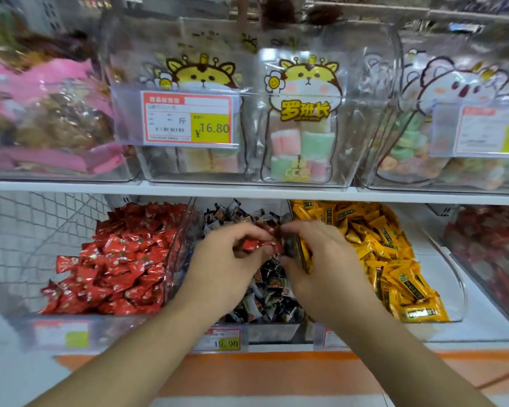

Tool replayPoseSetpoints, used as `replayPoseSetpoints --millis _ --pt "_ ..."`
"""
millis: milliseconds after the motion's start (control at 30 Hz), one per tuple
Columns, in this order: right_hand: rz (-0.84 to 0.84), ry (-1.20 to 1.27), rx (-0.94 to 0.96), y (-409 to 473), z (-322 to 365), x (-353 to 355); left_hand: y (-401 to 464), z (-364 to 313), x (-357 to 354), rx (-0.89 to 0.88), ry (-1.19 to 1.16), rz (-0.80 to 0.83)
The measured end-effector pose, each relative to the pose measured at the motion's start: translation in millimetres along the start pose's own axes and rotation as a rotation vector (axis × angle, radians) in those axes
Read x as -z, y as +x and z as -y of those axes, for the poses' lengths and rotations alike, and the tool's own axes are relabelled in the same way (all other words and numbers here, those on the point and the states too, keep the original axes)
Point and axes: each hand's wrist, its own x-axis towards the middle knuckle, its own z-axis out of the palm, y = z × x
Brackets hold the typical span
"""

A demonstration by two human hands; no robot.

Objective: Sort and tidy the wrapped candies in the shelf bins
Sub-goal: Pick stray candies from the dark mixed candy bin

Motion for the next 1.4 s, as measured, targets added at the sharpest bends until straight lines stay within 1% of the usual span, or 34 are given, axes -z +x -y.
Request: replayPoseSetpoints --millis 100,233,300,433,567,633,700,767,833,900,1000,1167,1233,1333,1400 --pt "0.065 0.08 0.032 -5 18 -4 -27 -9 20 0.074 -0.108 0.01" --pt "0.067 0.209 0.002 -11 45 -11 -49 -7 50 0.106 -0.139 -0.074" --pt "0.07 0.225 -0.013 -11 57 -17 -50 -2 70 0.117 -0.068 -0.16" --pt "0.111 0.198 -0.019 -10 74 -31 -40 23 115 0.091 0.223 -0.333" --pt "0.122 0.257 -0.053 -1 88 -46 -33 52 140 0.144 0.49 -0.35" --pt "0.102 0.292 -0.057 6 97 -54 -33 57 145 0.177 0.493 -0.35" --pt "0.087 0.39 -0.073 17 110 -61 -33 59 147 0.175 0.469 -0.349" --pt "0.123 0.47 -0.077 28 124 -65 -34 60 148 0.164 0.438 -0.363" --pt "0.163 0.436 -0.062 33 128 -68 -35 57 148 0.146 0.427 -0.381" --pt "0.16 0.359 -0.064 31 124 -67 -37 53 146 0.107 0.417 -0.397" --pt "0.114 0.253 -0.104 18 100 -56 -40 42 138 0.041 0.395 -0.376" --pt "-0.034 0.022 -0.196 9 49 -15 -42 19 102 -0.105 0.348 -0.235" --pt "-0.061 -0.014 -0.242 8 34 -3 -39 10 78 -0.118 0.303 -0.164" --pt "-0.016 -0.005 -0.287 3 18 2 -19 5 39 -0.096 0.271 -0.088" --pt "0.001 0.017 -0.285 1 9 1 5 8 14 -0.053 0.304 -0.063"
